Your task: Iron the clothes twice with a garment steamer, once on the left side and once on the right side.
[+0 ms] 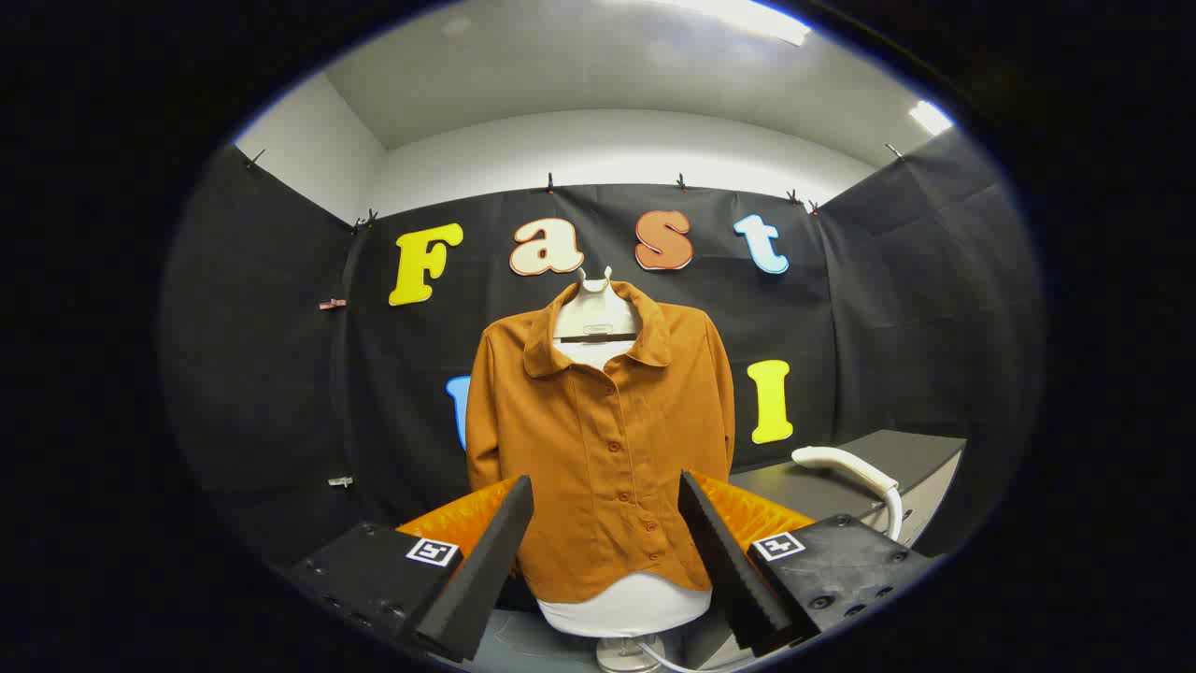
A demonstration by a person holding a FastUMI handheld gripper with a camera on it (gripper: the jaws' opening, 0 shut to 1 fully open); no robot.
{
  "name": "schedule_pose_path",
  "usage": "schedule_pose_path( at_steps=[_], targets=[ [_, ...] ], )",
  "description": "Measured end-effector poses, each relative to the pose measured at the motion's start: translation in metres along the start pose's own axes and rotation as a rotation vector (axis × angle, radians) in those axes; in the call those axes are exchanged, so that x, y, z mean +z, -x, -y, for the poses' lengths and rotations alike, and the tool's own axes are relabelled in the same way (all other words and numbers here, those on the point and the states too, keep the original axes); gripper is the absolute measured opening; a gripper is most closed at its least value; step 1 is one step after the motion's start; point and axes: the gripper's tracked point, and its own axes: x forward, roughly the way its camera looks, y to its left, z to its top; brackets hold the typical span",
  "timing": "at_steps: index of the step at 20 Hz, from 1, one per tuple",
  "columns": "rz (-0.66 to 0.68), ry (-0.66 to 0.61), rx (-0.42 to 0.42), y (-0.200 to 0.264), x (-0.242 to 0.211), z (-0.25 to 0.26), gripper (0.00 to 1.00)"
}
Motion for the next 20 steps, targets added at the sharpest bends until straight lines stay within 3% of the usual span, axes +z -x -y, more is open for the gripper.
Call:
schedule_pose_path(
  at_steps=[20],
  targets=[
    [0.015, 0.014, -0.008, -0.003, 0.001, -0.012, 0.97]
  ],
)
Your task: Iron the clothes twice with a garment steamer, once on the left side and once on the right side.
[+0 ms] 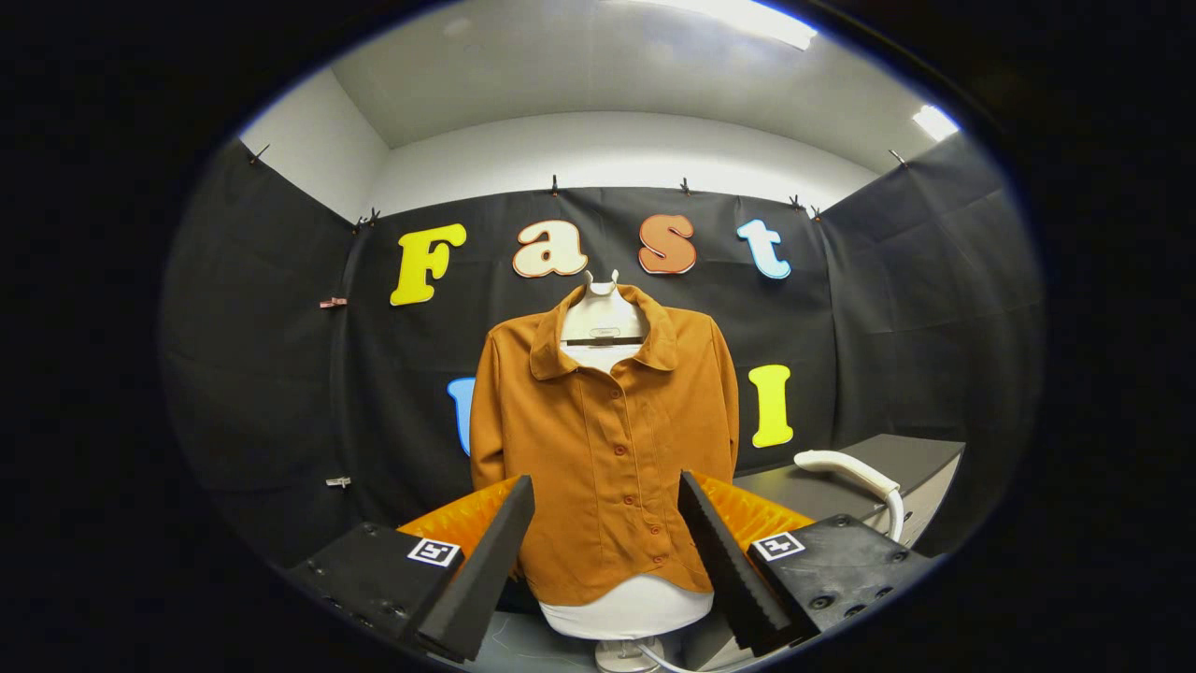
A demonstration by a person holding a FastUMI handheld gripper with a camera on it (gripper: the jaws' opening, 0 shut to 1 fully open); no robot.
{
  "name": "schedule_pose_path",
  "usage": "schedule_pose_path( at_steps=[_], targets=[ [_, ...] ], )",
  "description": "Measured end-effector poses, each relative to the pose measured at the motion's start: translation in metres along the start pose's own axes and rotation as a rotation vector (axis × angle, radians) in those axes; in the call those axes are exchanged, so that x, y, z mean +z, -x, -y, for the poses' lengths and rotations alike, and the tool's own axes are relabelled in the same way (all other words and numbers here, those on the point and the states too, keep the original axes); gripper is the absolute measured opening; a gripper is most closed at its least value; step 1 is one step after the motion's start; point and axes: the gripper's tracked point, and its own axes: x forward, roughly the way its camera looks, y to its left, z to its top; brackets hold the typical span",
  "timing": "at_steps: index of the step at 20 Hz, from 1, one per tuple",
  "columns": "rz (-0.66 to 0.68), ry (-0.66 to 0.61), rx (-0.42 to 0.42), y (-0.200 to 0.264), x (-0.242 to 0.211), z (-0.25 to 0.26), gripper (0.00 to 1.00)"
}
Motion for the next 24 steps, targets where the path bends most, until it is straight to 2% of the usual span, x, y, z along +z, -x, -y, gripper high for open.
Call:
schedule_pose_path(
  at_steps=[15, 24],
  targets=[
    [0.006, 0.011, -0.087, -0.001, -0.005, -0.004, 0.98],
    [-0.014, -0.001, -0.109, -0.024, -0.013, 0.031, 0.98]
  ],
)
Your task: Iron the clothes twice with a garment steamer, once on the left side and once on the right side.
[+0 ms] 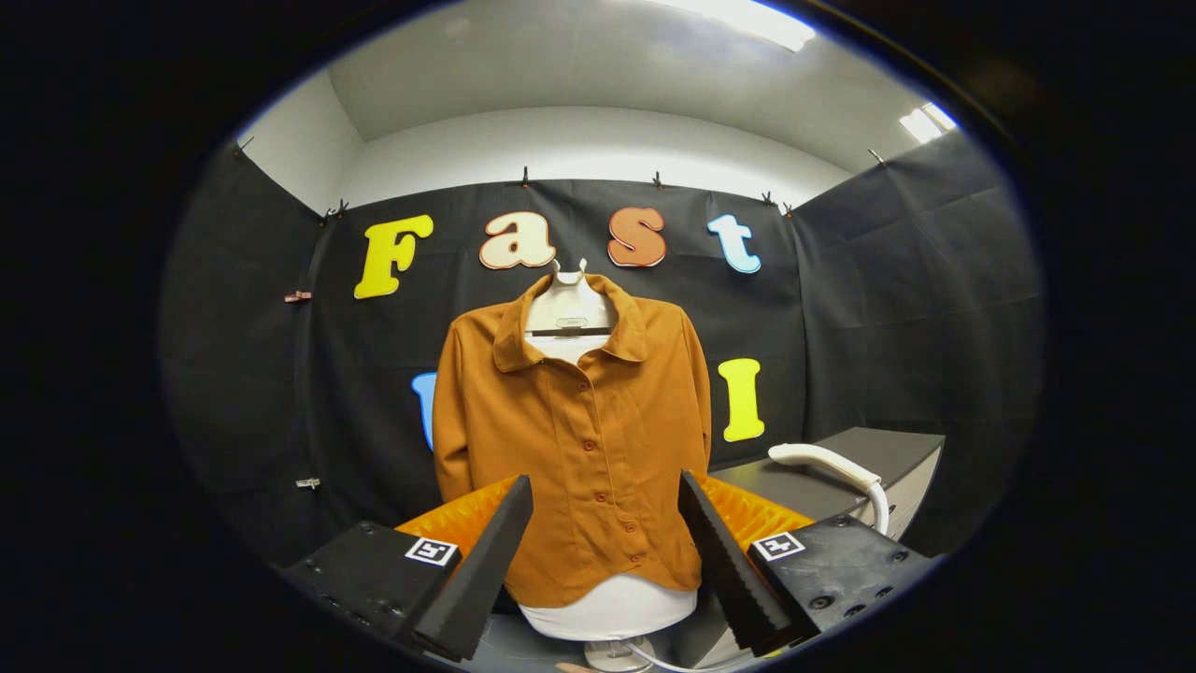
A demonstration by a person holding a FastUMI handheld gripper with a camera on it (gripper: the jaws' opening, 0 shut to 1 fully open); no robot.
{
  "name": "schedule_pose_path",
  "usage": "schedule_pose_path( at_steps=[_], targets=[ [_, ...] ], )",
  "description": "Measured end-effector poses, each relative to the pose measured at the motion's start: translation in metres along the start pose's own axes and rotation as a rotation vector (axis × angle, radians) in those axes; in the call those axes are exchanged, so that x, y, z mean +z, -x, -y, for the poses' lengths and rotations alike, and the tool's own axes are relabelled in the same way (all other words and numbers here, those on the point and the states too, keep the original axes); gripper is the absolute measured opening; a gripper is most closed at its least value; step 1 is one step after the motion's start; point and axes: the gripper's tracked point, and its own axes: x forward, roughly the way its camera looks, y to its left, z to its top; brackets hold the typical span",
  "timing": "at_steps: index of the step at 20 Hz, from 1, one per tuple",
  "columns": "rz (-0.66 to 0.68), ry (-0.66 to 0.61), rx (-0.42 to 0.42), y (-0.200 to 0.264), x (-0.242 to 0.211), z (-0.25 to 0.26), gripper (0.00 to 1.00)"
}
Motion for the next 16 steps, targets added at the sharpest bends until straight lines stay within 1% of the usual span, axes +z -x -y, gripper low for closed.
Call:
schedule_pose_path(
  at_steps=[3, 7, 12, 16],
  targets=[
    [0.004, -0.001, 0.004, -0.023, 0.001, 0.026, 0.98],
    [0.003, -0.002, -0.003, -0.061, 0.003, 0.073, 0.98],
    [-0.04, -0.007, -0.029, -0.104, -0.003, 0.141, 0.98],
    [-0.066, 0.007, -0.067, -0.126, -0.008, 0.198, 0.98]
  ],
)
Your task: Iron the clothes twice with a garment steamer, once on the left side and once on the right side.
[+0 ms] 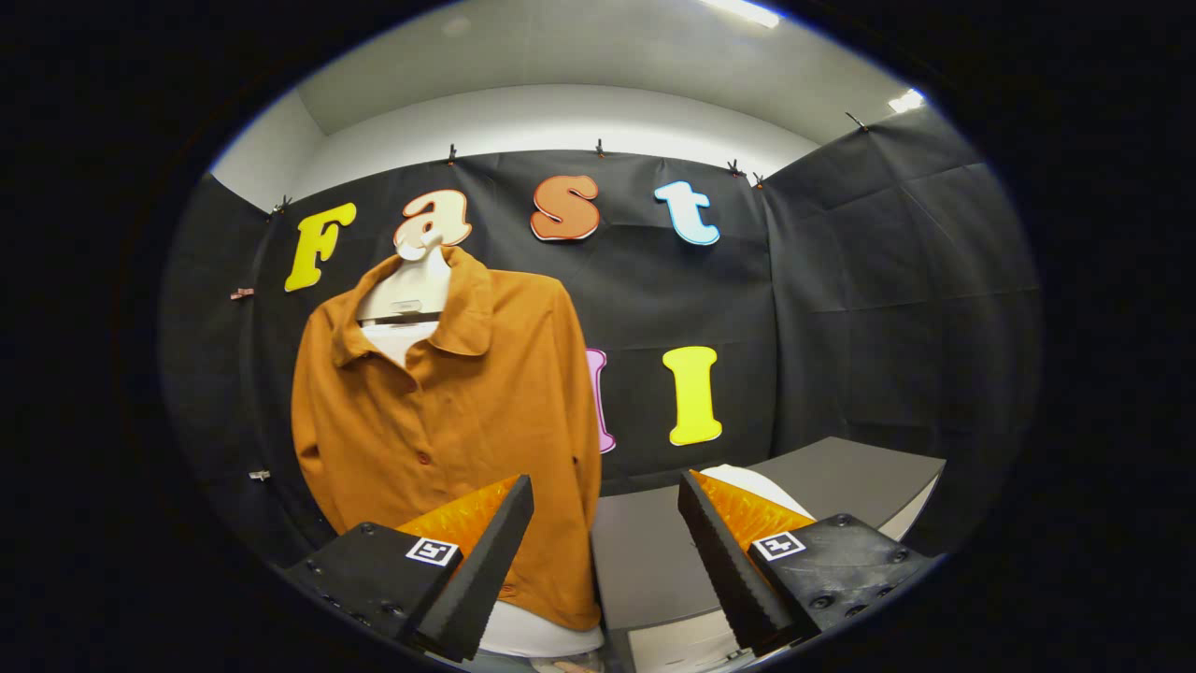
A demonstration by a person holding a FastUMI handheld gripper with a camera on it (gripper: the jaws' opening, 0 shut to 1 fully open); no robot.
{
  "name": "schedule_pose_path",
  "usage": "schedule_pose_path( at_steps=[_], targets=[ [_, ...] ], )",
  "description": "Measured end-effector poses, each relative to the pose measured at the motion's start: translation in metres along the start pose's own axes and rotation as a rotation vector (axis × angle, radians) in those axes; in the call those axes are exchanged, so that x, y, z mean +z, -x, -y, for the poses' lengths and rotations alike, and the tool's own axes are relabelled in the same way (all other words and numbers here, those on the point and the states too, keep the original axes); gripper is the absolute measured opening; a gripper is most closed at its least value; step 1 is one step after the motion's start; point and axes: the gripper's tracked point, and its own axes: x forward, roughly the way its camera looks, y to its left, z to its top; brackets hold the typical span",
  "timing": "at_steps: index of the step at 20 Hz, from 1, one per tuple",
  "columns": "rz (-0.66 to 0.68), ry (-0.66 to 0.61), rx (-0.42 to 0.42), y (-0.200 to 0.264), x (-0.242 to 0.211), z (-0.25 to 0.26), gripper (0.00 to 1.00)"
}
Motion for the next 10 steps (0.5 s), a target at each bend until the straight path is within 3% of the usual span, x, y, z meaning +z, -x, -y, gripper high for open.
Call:
schedule_pose_path(
  at_steps=[10],
  targets=[
    [-0.072, -0.011, -0.073, -0.056, -0.019, 0.102, 0.98]
  ],
)
